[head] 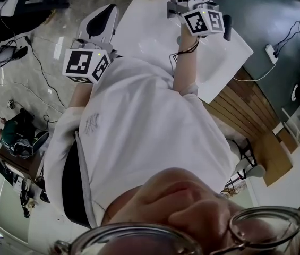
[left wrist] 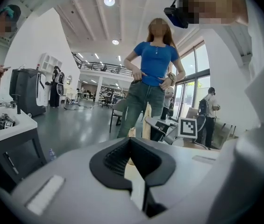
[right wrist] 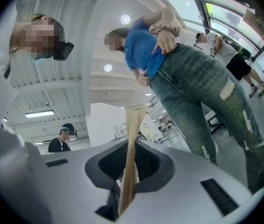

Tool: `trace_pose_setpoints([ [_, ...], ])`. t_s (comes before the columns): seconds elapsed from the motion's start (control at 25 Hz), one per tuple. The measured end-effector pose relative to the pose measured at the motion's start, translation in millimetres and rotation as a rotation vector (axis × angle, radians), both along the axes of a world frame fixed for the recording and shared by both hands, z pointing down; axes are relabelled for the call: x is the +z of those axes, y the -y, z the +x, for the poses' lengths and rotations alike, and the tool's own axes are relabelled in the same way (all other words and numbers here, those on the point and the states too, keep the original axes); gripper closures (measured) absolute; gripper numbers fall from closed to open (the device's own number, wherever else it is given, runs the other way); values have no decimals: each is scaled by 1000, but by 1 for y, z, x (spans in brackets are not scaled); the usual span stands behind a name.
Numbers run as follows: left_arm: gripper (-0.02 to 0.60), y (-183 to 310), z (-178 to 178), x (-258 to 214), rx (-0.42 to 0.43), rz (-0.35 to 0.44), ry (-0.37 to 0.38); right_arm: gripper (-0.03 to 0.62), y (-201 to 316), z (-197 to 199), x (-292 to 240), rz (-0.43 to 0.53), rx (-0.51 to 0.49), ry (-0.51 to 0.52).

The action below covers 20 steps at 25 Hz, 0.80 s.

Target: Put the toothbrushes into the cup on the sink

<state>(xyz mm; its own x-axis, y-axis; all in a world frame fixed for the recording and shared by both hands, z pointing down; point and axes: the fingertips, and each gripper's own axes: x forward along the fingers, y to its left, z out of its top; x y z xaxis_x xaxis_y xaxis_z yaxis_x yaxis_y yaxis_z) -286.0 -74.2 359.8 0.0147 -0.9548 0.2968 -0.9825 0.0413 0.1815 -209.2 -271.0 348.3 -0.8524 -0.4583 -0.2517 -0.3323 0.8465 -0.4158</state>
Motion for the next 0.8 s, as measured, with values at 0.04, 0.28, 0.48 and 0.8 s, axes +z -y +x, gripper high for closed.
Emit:
trace_pose_setpoints([
  [0.04,574,1,-1,2,-1,-4,-1,557,0,-5,5,5,-6,-11],
  [0.28,574,-1,-7,3,-13,-19,5,557,-2,-26,28,-2,-26,-38],
  [0.48,574,-3,-6,5,-19,-29,9,557,-3,-37,44,28,-15,-95],
  [0.8,574,-3,-6,5,-14,-31,13,557,-1,-34,58,23,10,-113],
])
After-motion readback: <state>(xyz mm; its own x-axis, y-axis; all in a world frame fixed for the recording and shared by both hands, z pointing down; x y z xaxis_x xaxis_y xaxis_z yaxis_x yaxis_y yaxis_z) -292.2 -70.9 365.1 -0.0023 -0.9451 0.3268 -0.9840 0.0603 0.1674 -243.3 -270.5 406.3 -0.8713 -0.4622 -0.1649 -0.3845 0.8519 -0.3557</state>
